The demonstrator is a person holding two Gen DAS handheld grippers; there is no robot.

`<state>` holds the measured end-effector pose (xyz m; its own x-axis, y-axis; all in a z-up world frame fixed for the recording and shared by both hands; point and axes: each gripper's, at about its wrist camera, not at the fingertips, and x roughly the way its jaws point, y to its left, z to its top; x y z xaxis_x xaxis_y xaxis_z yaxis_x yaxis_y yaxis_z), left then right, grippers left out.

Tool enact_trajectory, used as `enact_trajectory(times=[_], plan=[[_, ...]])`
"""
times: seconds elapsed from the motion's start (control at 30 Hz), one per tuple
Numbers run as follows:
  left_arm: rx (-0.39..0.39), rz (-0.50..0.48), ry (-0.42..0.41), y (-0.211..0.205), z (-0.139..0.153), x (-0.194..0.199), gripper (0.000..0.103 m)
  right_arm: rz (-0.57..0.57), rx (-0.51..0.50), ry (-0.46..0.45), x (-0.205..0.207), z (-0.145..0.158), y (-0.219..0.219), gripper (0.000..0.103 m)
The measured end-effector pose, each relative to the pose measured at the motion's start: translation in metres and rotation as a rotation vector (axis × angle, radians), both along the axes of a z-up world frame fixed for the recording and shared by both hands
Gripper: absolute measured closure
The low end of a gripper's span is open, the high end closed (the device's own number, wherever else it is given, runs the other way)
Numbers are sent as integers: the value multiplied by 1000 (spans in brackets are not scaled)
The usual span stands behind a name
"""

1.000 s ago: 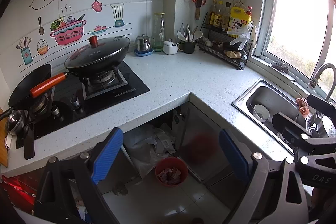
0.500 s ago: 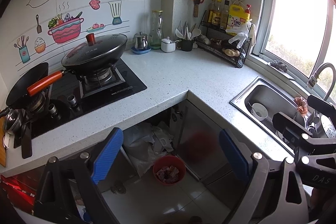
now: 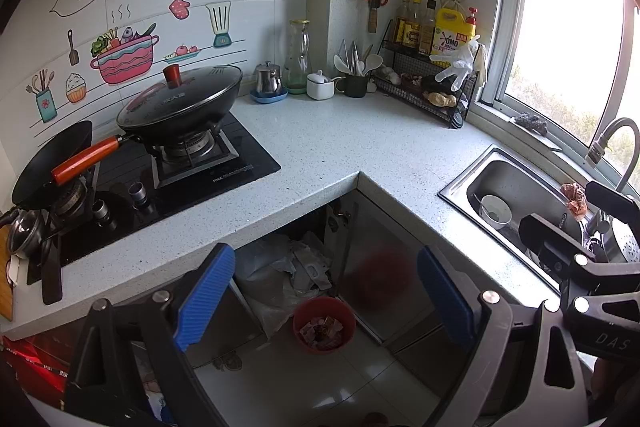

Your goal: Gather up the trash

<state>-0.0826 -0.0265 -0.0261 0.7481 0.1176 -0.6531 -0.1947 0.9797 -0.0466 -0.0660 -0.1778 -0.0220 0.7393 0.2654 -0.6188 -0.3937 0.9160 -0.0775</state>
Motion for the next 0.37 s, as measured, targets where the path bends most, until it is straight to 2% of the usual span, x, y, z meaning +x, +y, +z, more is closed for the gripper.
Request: enact_trajectory(times=[0.37], plan=[[16,-11,6,2,-1,1,11,-3,6,13,0,-2,1,1]])
